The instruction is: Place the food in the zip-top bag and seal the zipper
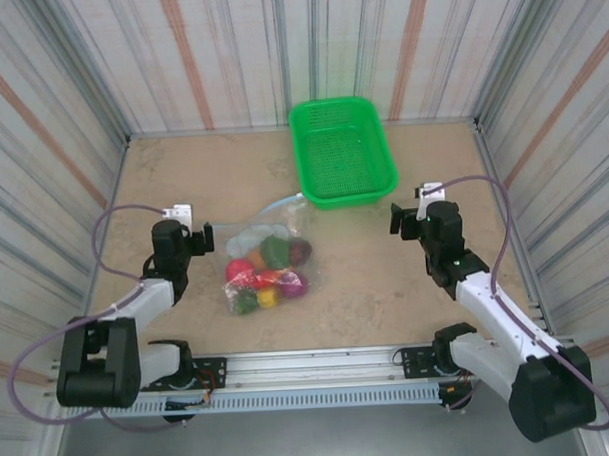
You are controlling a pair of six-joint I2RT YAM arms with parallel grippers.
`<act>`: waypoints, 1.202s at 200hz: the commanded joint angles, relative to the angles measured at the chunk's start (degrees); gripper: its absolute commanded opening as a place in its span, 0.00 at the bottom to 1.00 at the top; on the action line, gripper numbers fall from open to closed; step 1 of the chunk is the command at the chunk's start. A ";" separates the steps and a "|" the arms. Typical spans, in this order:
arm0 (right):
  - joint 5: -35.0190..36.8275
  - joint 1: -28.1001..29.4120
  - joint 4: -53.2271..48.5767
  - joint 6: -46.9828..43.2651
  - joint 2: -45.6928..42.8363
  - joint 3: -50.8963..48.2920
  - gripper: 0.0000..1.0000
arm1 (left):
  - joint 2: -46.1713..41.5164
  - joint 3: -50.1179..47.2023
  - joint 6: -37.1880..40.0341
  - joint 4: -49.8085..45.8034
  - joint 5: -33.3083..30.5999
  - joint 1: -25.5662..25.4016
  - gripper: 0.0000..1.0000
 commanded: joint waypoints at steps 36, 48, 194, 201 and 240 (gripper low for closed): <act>-1.41 -11.92 13.81 7.05 16.30 1.21 0.99 | 14.93 -2.84 -3.25 27.24 7.92 4.49 0.99; -5.14 -13.57 22.19 7.19 18.26 -1.48 0.99 | 17.45 -2.18 -1.88 30.62 8.45 3.90 0.99; -14.68 -17.83 40.30 -2.03 34.52 -5.71 0.99 | 17.00 3.02 0.83 19.05 7.84 1.52 0.99; -14.38 -17.67 38.97 -2.12 34.03 -5.45 0.99 | 17.01 3.12 0.71 18.96 7.99 1.66 0.99; -11.22 -16.41 40.52 -2.50 33.83 -6.34 0.99 | 16.93 3.02 0.71 18.93 8.03 1.62 0.99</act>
